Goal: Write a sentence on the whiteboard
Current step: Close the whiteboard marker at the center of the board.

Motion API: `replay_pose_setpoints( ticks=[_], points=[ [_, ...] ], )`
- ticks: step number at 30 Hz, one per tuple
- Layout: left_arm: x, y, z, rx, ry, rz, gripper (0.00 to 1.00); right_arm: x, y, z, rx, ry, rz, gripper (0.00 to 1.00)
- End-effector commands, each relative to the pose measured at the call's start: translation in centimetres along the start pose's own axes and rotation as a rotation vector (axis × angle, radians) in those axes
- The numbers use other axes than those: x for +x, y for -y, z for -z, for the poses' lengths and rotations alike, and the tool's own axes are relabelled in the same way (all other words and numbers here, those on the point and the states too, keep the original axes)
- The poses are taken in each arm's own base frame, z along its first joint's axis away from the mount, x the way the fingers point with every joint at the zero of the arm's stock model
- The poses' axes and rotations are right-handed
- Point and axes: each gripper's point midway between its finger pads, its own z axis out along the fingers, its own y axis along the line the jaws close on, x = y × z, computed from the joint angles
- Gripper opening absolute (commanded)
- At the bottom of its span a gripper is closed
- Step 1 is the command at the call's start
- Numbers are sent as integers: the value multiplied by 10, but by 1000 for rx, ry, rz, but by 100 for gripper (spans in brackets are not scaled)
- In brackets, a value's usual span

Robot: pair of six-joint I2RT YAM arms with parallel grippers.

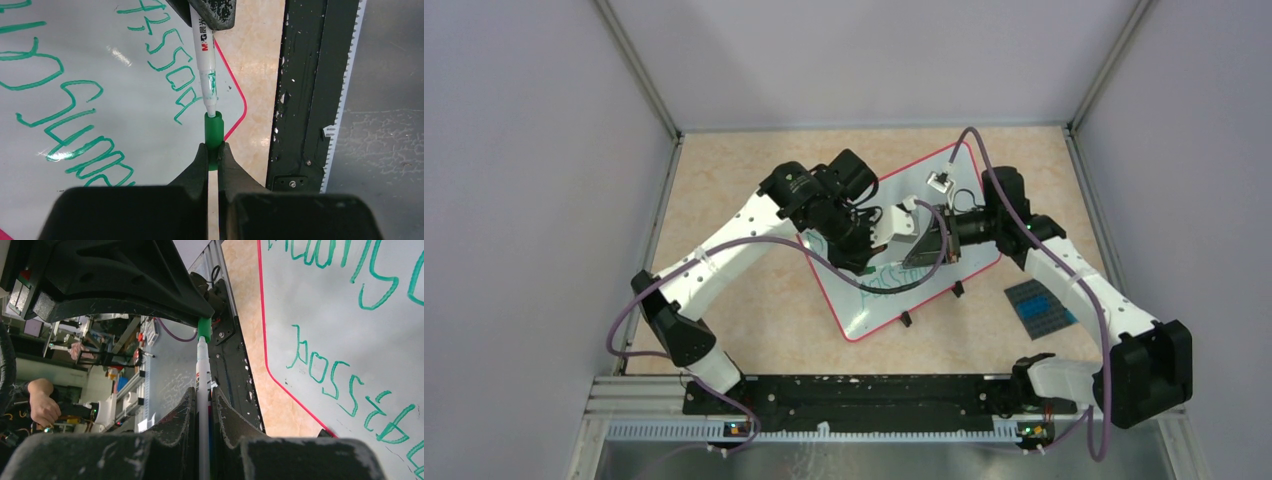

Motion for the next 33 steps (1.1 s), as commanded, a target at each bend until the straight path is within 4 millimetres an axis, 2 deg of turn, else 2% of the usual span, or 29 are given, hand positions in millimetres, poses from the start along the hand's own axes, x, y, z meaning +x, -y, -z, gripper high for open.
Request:
replay_pose_setpoints(
  ticks=[1, 8, 22, 33],
  points=[
    [-21, -2, 5, -25, 60, -12, 0, -9, -6, -3, -3, 5, 72, 0],
    [-37, -4, 6, -20, 113, 15, 0, -10, 2, -6, 28, 14, 77, 0],
    [-59, -11, 8, -24, 169, -6, 0, -5, 1, -15, -41, 9, 74, 0],
    [-95, -2, 6, -2, 272, -77, 0, -4, -2, -23, -58, -9, 71, 0]
  ],
)
